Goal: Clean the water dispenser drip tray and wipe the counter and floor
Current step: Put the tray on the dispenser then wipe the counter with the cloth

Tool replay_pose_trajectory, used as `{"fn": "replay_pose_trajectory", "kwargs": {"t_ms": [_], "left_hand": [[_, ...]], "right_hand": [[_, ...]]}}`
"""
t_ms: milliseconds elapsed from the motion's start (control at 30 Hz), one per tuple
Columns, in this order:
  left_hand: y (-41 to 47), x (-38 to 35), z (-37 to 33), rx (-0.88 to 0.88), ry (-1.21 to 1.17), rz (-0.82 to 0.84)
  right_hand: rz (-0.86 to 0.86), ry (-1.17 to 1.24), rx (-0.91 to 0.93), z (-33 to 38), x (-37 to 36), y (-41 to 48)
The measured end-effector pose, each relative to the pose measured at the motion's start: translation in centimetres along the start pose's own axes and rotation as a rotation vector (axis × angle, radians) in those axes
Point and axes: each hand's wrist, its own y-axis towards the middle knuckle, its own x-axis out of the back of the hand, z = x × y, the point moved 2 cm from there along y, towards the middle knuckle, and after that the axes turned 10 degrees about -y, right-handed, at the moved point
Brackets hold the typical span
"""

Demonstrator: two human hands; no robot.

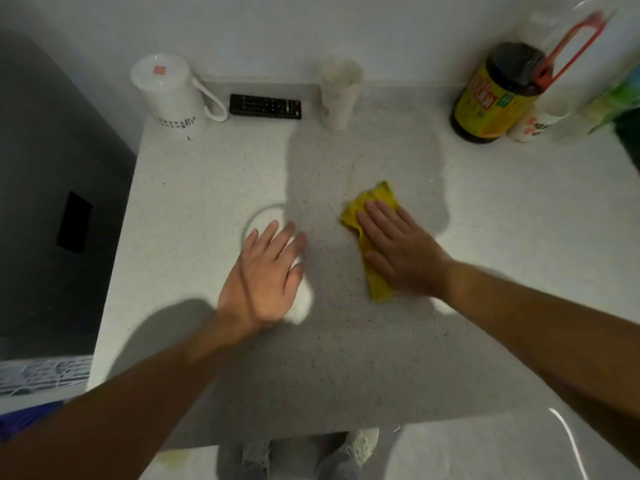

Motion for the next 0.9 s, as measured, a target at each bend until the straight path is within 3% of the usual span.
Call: {"fn": "replay_pose_trajectory", "kwargs": {"t_ms": [133, 233, 367, 500, 700, 800, 900], "left_hand": [[-0.3, 1.4, -0.3, 0.028, -0.161, 0.032], [-1.6, 2.7, 0.3, 0.01, -0.208, 0.042], [-4.8, 4.4, 3.4, 0.13, 0.077, 0.129], [-6.4, 4.9, 6.4, 0.228, 0.088, 0.157], [-6.1, 3.6, 7.2, 0.193, 0.05, 0.125], [-6.1, 3.0, 7.7, 0.168, 0.059, 0.098], [-6.0, 3.0, 7.7, 0.187, 0.092, 0.117]], "right_hand": [[-0.028, 0.122, -0.135, 6.9, -0.7, -8.9], [0.008, 0.2, -0.384, 13.3, -0.9, -13.1], [0.069, 0.301, -0.759, 17.5, 1.3, -9.7], [0.078, 0.319, -0.838, 14.9, 2.3, -3.4], [0.02, 0.294, -0.755, 5.7, 2.2, 8.6], [0.031, 0.223, -0.532, 1.7, 2.2, 12.9], [0.018, 0.114, -0.25, 2.6, 2.6, 12.0]]}}
